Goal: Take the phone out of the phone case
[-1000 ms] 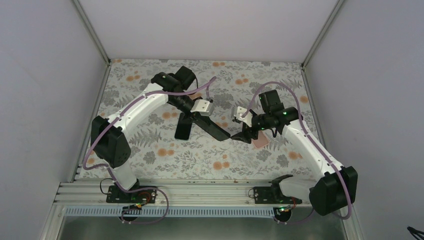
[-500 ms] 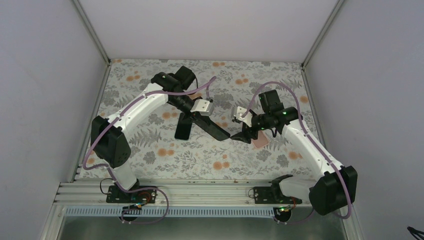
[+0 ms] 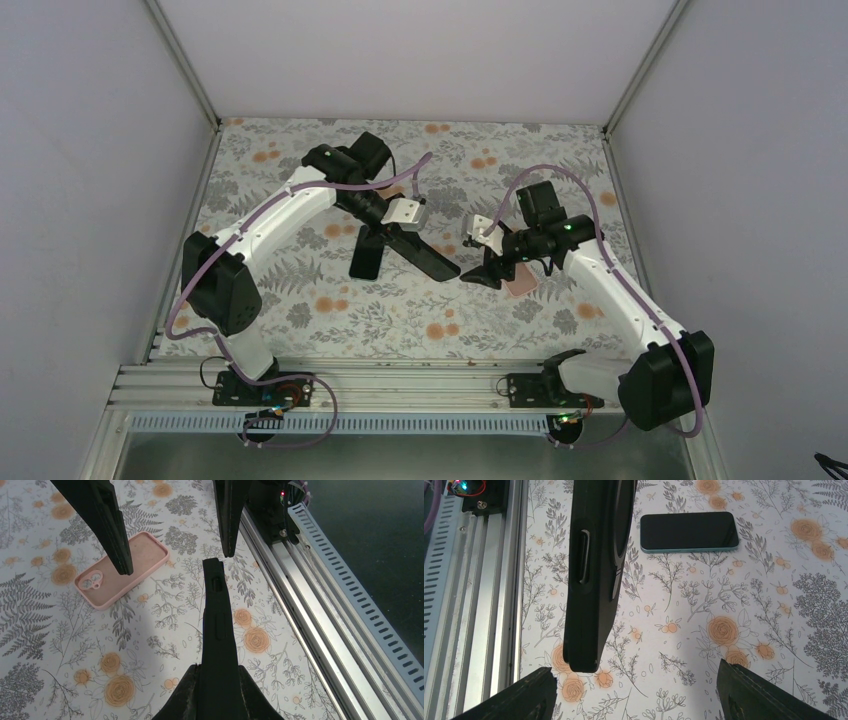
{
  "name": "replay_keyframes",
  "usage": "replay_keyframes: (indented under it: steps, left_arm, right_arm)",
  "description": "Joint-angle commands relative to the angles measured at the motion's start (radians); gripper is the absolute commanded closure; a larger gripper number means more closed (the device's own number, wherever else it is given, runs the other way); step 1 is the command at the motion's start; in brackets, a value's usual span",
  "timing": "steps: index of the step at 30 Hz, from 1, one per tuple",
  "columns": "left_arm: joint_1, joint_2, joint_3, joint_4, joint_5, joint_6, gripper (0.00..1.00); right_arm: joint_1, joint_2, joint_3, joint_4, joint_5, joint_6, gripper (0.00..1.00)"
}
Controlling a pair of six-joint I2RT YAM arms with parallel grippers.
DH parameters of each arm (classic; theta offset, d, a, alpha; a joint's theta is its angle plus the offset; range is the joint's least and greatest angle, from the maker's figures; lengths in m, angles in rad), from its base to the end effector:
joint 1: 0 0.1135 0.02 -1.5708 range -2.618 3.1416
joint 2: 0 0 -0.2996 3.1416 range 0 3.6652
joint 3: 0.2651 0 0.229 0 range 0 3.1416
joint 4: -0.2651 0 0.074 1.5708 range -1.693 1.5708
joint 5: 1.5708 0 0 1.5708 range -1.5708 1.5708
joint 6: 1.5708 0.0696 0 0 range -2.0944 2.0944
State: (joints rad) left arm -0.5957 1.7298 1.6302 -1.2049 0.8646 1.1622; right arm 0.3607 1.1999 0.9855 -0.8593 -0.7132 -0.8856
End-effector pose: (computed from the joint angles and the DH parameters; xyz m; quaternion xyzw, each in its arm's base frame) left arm 0.2390 -0.2260 0.3321 0.7285 0.5313 -0.3650 0.2318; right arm 0.1715 0.1134 0.2930 -0.5998 0.6875 0.2670 0.3104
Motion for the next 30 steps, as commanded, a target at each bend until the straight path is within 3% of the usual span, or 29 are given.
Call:
replay_keyframes:
  steps: [1, 15, 30]
  left_arm:
    - [0.002, -0.013, 0.009, 0.022, 0.047, -0.002, 0.98]
    - [-0.017, -0.023, 0.011, -0.013, 0.076, 0.019, 0.98]
    - [-0.058, -0.018, 0.005, -0.055, 0.103, 0.060, 0.98]
  right_arm:
    - [0.011, 0.002, -0.011, 0.017, -0.035, 0.011, 0.18]
    - [0.011, -0.006, -0.046, 0.155, 0.037, 0.074, 0.18]
    - [0.001, 0.043, 0.036, 0.250, 0.177, 0.133, 0.16]
